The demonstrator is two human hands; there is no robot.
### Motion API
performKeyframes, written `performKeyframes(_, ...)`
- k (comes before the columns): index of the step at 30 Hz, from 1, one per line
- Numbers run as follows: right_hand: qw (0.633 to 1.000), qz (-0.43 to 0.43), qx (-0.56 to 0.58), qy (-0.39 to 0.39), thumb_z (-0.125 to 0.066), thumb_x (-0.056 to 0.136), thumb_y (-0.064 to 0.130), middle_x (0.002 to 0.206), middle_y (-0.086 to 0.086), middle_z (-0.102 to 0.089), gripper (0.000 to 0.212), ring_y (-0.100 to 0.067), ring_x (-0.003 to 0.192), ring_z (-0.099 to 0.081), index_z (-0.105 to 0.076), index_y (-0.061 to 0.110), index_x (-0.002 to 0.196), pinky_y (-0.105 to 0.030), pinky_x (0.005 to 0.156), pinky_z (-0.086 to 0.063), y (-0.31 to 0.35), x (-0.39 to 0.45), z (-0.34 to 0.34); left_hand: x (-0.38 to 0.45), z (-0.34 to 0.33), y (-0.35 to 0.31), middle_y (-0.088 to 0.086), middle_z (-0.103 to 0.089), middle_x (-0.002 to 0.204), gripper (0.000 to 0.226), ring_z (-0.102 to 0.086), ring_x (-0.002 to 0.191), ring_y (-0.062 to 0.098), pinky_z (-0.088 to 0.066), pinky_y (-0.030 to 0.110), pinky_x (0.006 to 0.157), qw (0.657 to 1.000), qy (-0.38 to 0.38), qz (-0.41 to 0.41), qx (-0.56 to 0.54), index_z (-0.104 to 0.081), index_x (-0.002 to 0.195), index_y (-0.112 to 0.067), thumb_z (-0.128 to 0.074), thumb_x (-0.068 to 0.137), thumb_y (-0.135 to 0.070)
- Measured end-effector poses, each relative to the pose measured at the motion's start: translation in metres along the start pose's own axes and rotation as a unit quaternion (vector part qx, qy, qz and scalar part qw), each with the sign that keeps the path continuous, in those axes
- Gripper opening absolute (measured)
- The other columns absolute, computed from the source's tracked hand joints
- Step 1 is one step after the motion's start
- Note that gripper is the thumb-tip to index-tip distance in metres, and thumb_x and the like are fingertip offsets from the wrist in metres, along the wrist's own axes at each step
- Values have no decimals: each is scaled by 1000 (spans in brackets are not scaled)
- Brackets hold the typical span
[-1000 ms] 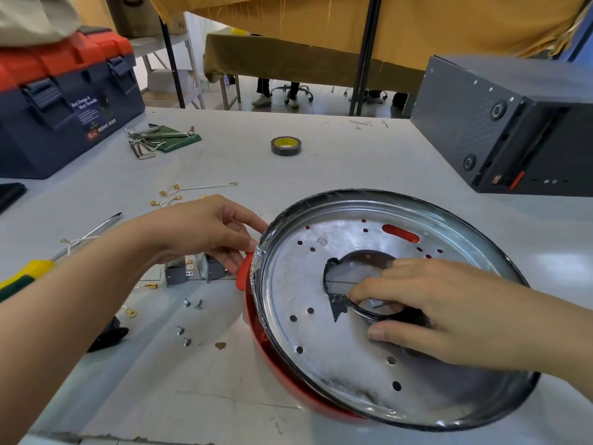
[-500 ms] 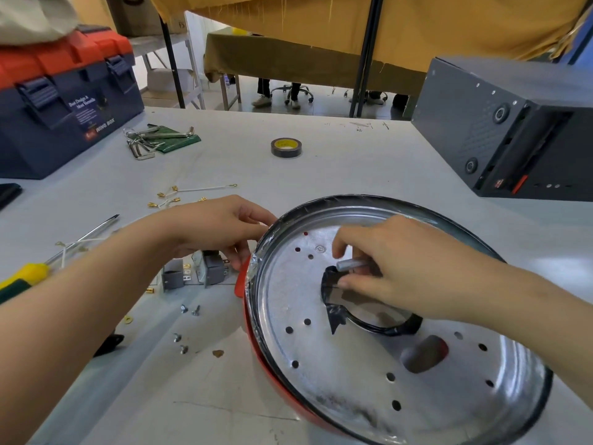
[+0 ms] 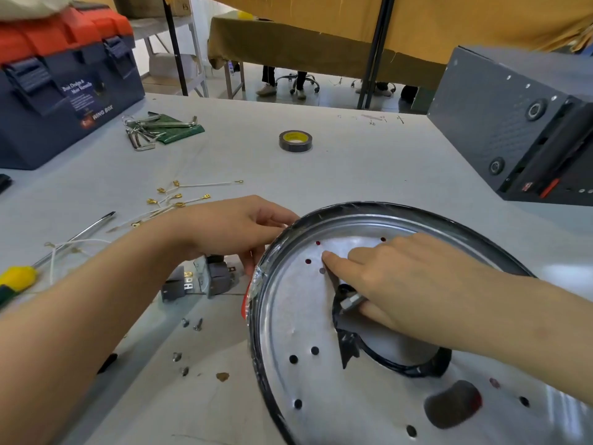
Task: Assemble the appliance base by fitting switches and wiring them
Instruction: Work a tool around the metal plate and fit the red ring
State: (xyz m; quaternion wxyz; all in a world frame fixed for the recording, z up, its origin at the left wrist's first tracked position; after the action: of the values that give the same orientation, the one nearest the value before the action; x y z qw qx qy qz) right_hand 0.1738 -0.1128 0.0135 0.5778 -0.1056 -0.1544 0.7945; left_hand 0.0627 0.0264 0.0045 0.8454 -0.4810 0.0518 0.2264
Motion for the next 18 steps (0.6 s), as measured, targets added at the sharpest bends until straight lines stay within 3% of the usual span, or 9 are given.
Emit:
performKeyframes(3, 1000, -18, -18, 18, -32, 90, 28, 85, 5, -56, 43, -22, 57, -27, -44, 18, 130, -29, 44, -8, 2, 1, 0, 2, 0, 1, 10, -71, 104, 30, -64, 90, 35, -54, 47, 82, 1000, -7, -17, 13, -64, 118, -34, -44, 100, -20)
performKeyframes(6, 998, -11, -32, 45, -47, 88, 18, 78, 4, -48, 47, -23, 57, -36, -41, 13, 135, -29, 44, -6, 4, 5, -2, 1, -2, 2, 10, -69, 110, 29, -62, 104, 41, -49, 57, 90, 999, -6, -31, 17, -65, 116, -37, -45, 99, -24)
performKeyframes(8, 995, -25, -76, 59, -67, 75, 23, 67, 4, -53, 56, -22, 48, -45, -56, 10, 128, -25, 43, -1, 4, 7, -2, 1, -3, 2, 10, -69, 112, 27, -61, 106, 41, -49, 57, 91, 999, -7, -36, 18, -65, 115, -38, -46, 98, -29)
performKeyframes(11, 996, -51, -74, 31, -87, 47, 28, 47, 3, -46, 64, -18, 32, -40, -72, 6, 105, -20, 49, 4, 4, 9, -3, 1, -3, 2, 4, -70, 110, 26, -63, 104, 38, -50, 55, 90, 999, -16, -47, 23, -66, 114, -37, -47, 97, -30)
performKeyframes(15, 996, -55, -70, 26, -88, 44, 19, 52, 0, -22, 59, -16, 29, -35, -74, 2, 98, -18, 52, 4, 8, 11, -3, 0, -3, 1, -10, -71, 108, 27, -67, 101, 18, -49, 49, 93, 998, -23, -56, 24, -65, 115, -41, -47, 97, -32)
performKeyframes(18, 995, -64, -74, -2, -63, 55, 8, 51, -3, -23, 44, -20, 35, -21, -74, 1, 97, -19, 53, 6, 8, 10, 4, 0, -3, 3, -9, -71, 109, 28, -65, 104, 26, -47, 54, 95, 998, -17, -57, 20, -65, 113, -45, -46, 95, -35)
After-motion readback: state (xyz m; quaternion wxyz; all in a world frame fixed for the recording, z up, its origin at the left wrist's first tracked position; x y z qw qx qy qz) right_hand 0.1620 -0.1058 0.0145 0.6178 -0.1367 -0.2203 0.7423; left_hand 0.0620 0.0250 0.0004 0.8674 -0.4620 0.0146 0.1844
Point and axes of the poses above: each hand's wrist, its own x-axis towards the middle knuckle, its own z-axis out of the back of the hand, y = z × x, the point moved 4 cm from there along x, towards the middle knuckle
